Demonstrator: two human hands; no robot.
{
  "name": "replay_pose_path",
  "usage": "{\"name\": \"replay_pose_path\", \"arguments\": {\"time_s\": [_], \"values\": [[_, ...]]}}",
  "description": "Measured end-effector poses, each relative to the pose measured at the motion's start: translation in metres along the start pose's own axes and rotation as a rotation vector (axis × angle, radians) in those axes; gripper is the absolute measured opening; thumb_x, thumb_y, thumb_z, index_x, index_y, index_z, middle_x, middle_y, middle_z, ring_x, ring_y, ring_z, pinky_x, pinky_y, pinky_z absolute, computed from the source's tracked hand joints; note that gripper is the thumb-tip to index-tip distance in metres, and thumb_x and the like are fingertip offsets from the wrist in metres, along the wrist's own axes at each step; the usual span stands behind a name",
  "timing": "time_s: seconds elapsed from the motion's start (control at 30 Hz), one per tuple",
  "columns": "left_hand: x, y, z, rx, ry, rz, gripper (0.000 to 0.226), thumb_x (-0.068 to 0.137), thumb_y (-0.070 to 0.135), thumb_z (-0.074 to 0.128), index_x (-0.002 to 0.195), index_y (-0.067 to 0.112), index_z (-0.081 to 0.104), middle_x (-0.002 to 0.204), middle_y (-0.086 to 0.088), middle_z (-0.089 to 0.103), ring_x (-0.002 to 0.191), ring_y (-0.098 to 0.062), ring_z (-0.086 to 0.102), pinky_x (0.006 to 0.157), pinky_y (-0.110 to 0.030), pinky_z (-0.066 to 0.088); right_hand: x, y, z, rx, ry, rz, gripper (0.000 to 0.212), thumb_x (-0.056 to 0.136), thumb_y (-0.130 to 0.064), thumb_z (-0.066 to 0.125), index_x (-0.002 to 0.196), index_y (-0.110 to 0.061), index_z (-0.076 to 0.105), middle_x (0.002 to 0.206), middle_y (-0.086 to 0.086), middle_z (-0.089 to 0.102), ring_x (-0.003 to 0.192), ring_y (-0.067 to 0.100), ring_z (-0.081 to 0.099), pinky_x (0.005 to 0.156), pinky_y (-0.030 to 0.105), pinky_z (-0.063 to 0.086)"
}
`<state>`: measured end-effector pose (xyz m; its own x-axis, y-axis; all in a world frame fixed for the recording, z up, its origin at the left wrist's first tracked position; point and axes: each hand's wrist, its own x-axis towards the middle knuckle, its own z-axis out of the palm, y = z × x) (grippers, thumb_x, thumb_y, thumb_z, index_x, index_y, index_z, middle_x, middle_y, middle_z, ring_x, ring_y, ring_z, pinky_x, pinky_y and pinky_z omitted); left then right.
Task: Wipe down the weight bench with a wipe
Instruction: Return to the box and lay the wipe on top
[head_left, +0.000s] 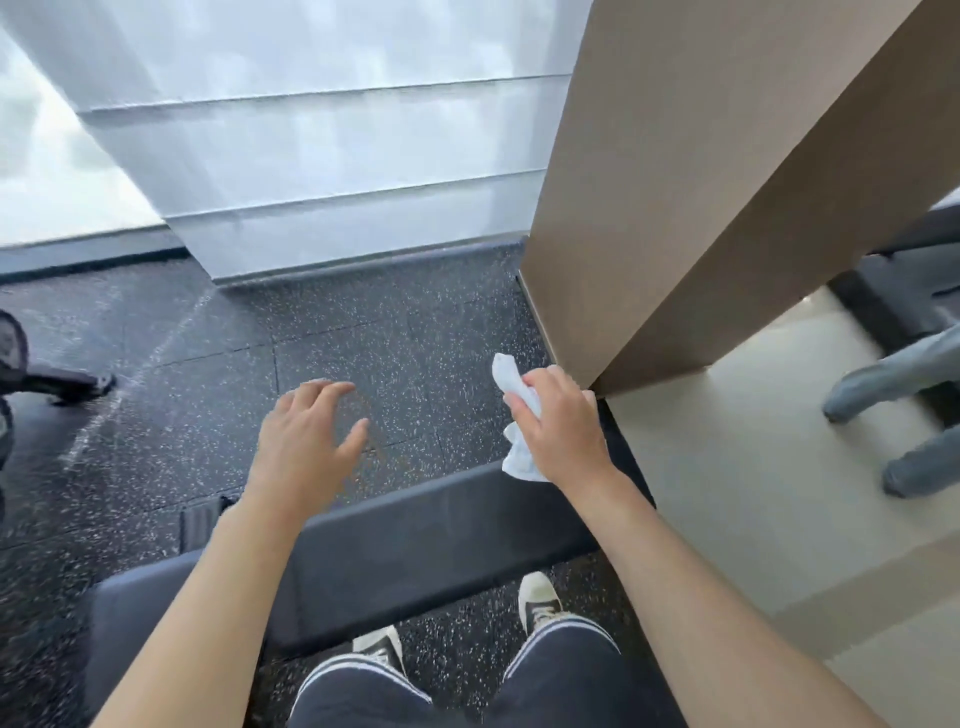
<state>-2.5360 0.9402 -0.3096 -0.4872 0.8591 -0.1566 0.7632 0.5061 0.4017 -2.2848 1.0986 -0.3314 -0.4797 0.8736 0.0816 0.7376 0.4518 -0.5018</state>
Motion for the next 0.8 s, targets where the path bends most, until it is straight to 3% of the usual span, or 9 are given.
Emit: {"name": "replay_pose_path", "arguments": {"time_s": [0.2,0.43,0.8], "values": [[-0.019,0.03,-0.062,0.019,0.114,-0.094,0.054,0.1,0.039,0.064,0.148,0.017,0.054,0.15,-0.007,0.052,0.139,-0.034,0.042,0.115,-0.05,0.035,0.032,-0.028,-0.06,0.076,-0.022,-0.15,0.024,0.101,-0.037,0.06,0.106,-0.014,0.063,0.103,0.0,0.06,0.091,0.023,0.057,0.08,0.042,0.044],[-0.032,0.078,-0.104,0.012,0.246,-0.167,0.056,0.101,0.045,0.06,0.15,0.02,0.051,0.153,-0.006,0.05,0.142,-0.03,0.041,0.117,-0.053,0.036,0.072,-0.046,-0.121,0.128,-0.005,-0.36,0.022,0.101,-0.036,0.06,0.105,-0.014,0.062,0.098,-0.001,0.06,0.083,0.015,0.053,0.069,0.028,0.034],[-0.101,0.108,-0.127,0.011,0.393,-0.364,0.05,0.099,0.039,0.064,0.144,0.017,0.057,0.149,-0.005,0.053,0.14,-0.03,0.041,0.117,-0.053,0.036,0.096,-0.089,-0.152,0.208,-0.057,-0.574,0.022,0.1,-0.035,0.062,0.108,-0.014,0.064,0.1,-0.001,0.062,0.083,0.011,0.051,0.071,0.027,0.036]]}}
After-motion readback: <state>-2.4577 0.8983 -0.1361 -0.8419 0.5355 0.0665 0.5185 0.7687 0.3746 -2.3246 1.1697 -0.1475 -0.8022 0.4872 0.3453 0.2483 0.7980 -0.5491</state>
